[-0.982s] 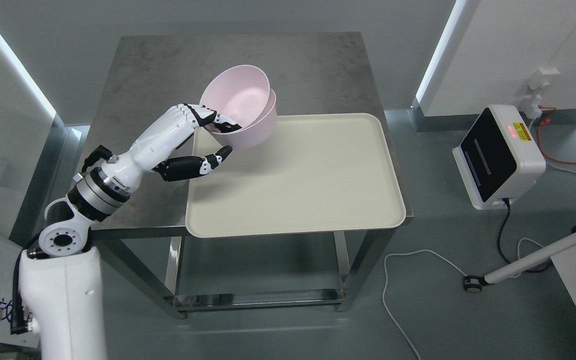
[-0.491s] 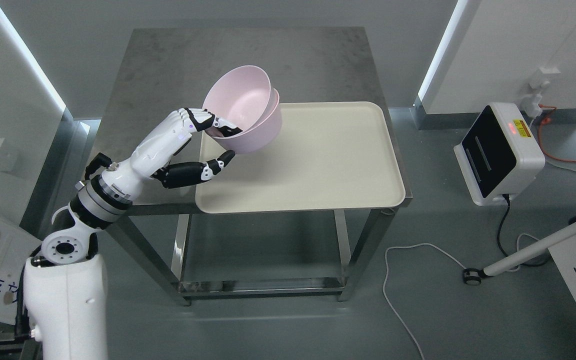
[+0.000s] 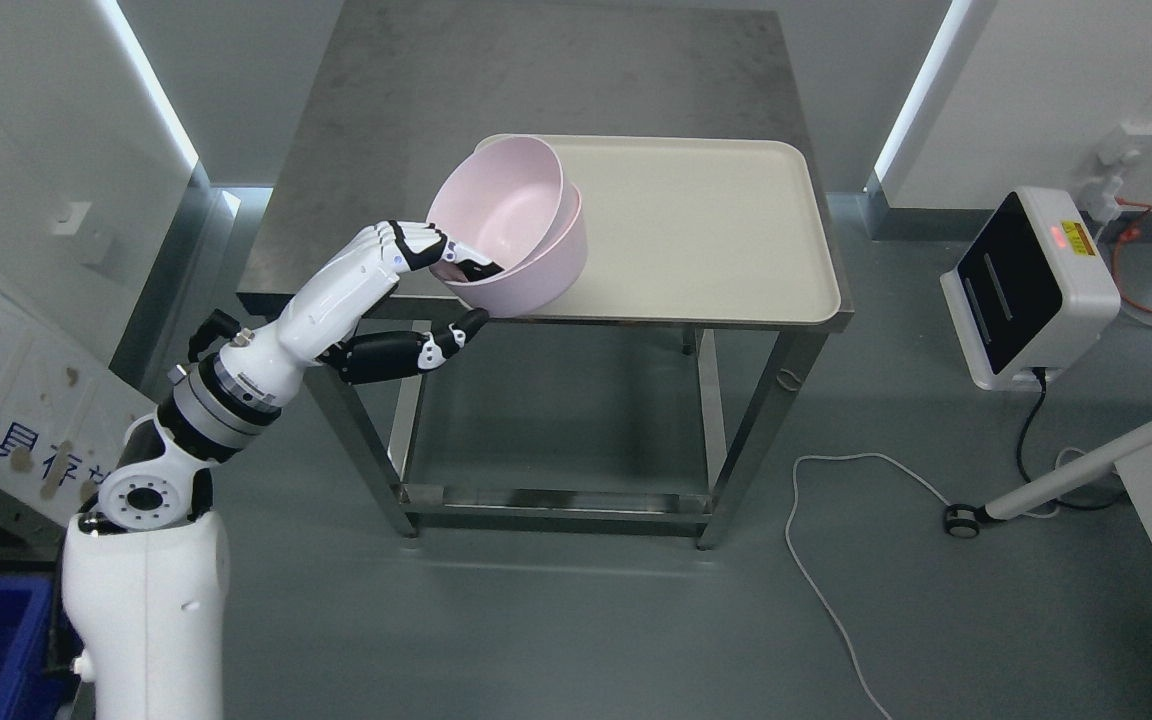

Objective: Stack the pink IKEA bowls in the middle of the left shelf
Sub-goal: 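Hold the stacked bowls while turning toward the blue bin shelf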

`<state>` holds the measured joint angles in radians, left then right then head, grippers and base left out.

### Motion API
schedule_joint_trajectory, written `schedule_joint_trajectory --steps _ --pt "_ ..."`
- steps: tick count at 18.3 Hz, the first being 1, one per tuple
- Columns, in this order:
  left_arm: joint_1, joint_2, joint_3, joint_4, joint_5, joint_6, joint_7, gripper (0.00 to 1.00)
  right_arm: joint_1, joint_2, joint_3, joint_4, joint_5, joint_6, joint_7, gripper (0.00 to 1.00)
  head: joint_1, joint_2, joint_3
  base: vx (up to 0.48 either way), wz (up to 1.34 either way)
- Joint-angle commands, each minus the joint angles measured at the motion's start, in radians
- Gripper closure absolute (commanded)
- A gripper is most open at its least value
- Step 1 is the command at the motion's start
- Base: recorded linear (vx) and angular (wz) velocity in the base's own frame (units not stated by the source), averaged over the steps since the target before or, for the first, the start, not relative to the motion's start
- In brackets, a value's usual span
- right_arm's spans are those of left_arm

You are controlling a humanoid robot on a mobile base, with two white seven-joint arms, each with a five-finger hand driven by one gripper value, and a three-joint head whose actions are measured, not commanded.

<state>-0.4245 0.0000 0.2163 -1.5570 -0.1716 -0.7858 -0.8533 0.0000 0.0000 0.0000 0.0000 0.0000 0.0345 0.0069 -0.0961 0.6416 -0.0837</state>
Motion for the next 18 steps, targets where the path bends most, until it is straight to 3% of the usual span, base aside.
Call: schedule_joint_trajectory --steps 1,11,18 --pt "0.001 0.017 -0.080 -0.003 0.009 0.000 0.000 0.93 0.029 -0.017 -0.011 -0.034 0.000 0.001 -0.001 0.00 0.0000 0.000 0.000 -0.257 0.27" --pt "-0.013 0.017 -0.127 -0.003 0.009 0.000 0.011 0.91 0.029 -0.017 -0.011 -0.034 0.000 0.001 -0.001 0.00 0.0000 0.000 0.000 -0.294 0.39" --pt "-0.008 0.017 -0.107 -0.003 0.014 0.000 0.010 0.97 0.029 -0.017 -0.011 -0.034 0.000 -0.001 -0.001 0.00 0.0000 0.000 0.000 -0.074 0.10"
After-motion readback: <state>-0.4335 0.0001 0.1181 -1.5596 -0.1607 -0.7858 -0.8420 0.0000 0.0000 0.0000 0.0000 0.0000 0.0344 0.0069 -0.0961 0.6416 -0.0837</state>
